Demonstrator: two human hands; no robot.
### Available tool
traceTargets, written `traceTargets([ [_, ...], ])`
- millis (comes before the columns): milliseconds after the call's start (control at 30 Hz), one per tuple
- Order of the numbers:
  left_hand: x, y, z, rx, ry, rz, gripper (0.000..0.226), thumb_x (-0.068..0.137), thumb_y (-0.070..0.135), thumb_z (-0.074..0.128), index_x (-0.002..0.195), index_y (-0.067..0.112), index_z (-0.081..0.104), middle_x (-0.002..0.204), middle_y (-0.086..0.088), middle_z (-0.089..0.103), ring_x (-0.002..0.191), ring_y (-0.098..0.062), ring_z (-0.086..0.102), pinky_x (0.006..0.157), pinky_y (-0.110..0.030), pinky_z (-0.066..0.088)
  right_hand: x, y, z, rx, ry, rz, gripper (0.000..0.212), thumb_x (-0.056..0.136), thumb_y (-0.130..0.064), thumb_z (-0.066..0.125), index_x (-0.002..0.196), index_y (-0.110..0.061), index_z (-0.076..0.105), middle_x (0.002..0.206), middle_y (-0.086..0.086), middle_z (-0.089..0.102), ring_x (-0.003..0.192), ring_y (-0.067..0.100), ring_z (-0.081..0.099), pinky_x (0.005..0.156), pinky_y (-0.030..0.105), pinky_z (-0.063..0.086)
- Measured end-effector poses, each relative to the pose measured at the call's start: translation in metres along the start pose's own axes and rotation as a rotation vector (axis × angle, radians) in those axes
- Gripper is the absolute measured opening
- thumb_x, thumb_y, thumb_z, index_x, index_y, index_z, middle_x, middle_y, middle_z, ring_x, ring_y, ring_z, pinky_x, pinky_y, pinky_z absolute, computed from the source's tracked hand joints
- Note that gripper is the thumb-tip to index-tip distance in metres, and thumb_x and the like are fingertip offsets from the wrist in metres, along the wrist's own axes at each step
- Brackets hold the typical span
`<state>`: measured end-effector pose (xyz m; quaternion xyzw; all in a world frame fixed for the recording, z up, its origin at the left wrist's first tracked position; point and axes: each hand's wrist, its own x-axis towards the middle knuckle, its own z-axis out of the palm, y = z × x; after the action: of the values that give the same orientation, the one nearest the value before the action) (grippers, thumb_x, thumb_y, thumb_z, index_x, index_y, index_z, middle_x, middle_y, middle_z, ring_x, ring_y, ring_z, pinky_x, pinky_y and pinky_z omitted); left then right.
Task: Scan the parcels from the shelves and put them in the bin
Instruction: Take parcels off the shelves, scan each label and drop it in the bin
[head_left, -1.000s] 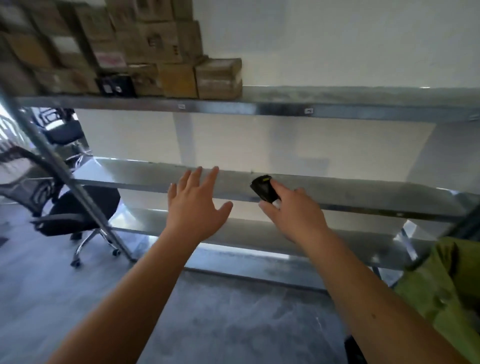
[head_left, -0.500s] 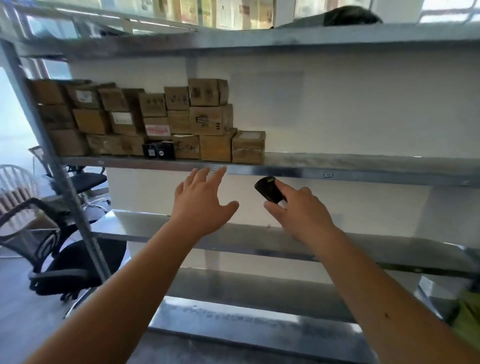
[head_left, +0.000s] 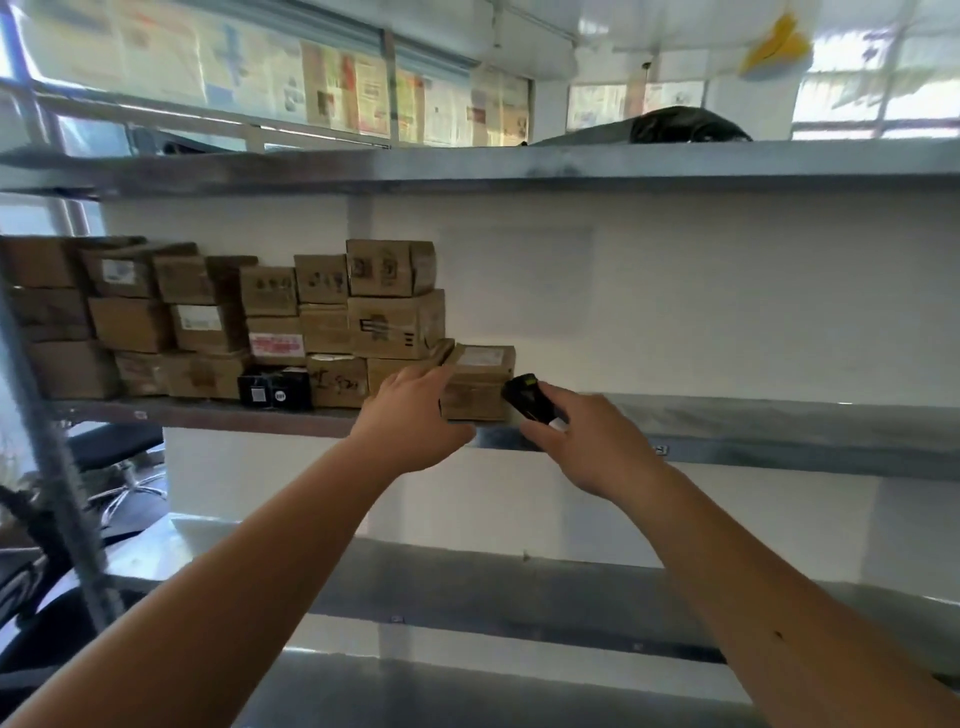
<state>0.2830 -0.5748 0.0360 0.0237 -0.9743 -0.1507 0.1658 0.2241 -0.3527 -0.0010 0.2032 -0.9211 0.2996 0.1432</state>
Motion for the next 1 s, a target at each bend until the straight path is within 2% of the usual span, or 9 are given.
traceTargets([
  [133, 0.062, -0.006, 0.012, -0.025, 0.012, 0.002, 0.08, 0.071, 0.068, 0.063, 0.146, 0.051, 0.04, 0.139, 0.002, 0.057, 0.124, -0.028, 0.055, 0.102, -0.056, 0.05, 0.047, 0.017, -0.006, -0.033, 0.001, 0.003, 0.055, 0.094, -0.066, 0.051, 0.147, -0.052, 0.042, 0.117, 0.005, 0.061, 0.092, 0.023, 0.063, 0.072, 0.034, 0.052],
  [300, 0.121, -0.009, 0.041, -0.111, -0.021, 0.004, 0.046, 0.078, 0.056, 0.069, 0.122, 0.043, 0.062, 0.11, 0.016, 0.069, 0.101, -0.011, 0.068, 0.089, -0.039, 0.059, 0.101, 0.043, -0.003, -0.102, 0.007, -0.009, 0.057, 0.096, -0.064, 0.053, 0.15, -0.049, 0.04, 0.122, 0.007, 0.059, 0.101, 0.027, 0.062, 0.084, 0.038, 0.052],
  [500, 0.148, -0.003, 0.061, -0.175, 0.072, -0.044, 0.038, 0.092, 0.035, 0.066, 0.129, 0.035, 0.064, 0.124, 0.008, 0.068, 0.111, -0.016, 0.063, 0.103, -0.042, 0.053, 0.146, 0.08, 0.008, -0.068, -0.015, -0.004, 0.056, 0.095, -0.068, 0.051, 0.147, -0.053, 0.039, 0.119, 0.004, 0.06, 0.098, 0.024, 0.062, 0.087, 0.04, 0.055],
  [600, 0.16, 0.003, 0.076, -0.317, 0.097, -0.076, 0.042, 0.097, 0.033, 0.069, 0.137, 0.029, 0.06, 0.122, 0.009, 0.061, 0.098, -0.006, 0.06, 0.078, -0.021, 0.052, 0.163, 0.094, 0.013, -0.015, -0.017, -0.007, 0.06, 0.092, -0.071, 0.051, 0.148, -0.055, 0.037, 0.126, 0.003, 0.061, 0.105, 0.023, 0.062, 0.09, 0.04, 0.054],
  [633, 0.166, 0.006, 0.08, -0.372, 0.09, -0.094, 0.041, 0.098, 0.036, 0.069, 0.137, 0.029, 0.059, 0.118, 0.009, 0.061, 0.093, -0.004, 0.061, 0.073, -0.019, 0.052, 0.167, 0.098, 0.014, -0.006, -0.019, -0.007, 0.061, 0.092, -0.071, 0.051, 0.149, -0.053, 0.037, 0.128, 0.004, 0.061, 0.108, 0.023, 0.062, 0.091, 0.04, 0.054],
  [700, 0.178, 0.01, 0.087, -0.478, 0.088, -0.153, 0.042, 0.096, 0.043, 0.07, 0.134, 0.031, 0.059, 0.12, 0.005, 0.062, 0.095, -0.01, 0.065, 0.08, -0.028, 0.06, 0.174, 0.104, 0.014, -0.002, -0.024, -0.009, 0.062, 0.094, -0.07, 0.052, 0.151, -0.051, 0.037, 0.131, 0.004, 0.061, 0.112, 0.023, 0.061, 0.093, 0.04, 0.053],
  [800, 0.198, 0.013, 0.09, -0.598, 0.034, -0.278, 0.062, 0.089, 0.045, 0.076, 0.145, 0.032, 0.051, 0.141, -0.007, 0.054, 0.114, -0.023, 0.062, 0.101, -0.044, 0.057, 0.181, 0.112, 0.012, 0.048, -0.026, -0.019, 0.06, 0.092, -0.072, 0.052, 0.148, -0.054, 0.04, 0.132, 0.0, 0.062, 0.115, 0.021, 0.06, 0.095, 0.041, 0.053],
  [900, 0.216, 0.018, 0.09, -0.766, -0.109, -0.428, 0.098, 0.085, 0.034, 0.085, 0.163, 0.03, 0.025, 0.153, -0.013, 0.043, 0.128, -0.033, 0.053, 0.106, -0.046, 0.05, 0.187, 0.118, 0.01, 0.08, -0.024, -0.026, 0.057, 0.09, -0.073, 0.05, 0.143, -0.057, 0.042, 0.128, -0.003, 0.064, 0.111, 0.018, 0.061, 0.094, 0.042, 0.054],
  [1000, 0.223, 0.017, 0.093, -0.904, -0.186, -0.527, 0.144, 0.062, 0.039, 0.099, 0.164, 0.04, -0.002, 0.152, -0.011, 0.043, 0.127, -0.036, 0.053, 0.104, -0.053, 0.052, 0.191, 0.121, 0.007, 0.098, -0.034, -0.02, 0.054, 0.091, -0.071, 0.051, 0.142, -0.057, 0.044, 0.131, -0.004, 0.065, 0.114, 0.017, 0.06, 0.096, 0.043, 0.053],
])
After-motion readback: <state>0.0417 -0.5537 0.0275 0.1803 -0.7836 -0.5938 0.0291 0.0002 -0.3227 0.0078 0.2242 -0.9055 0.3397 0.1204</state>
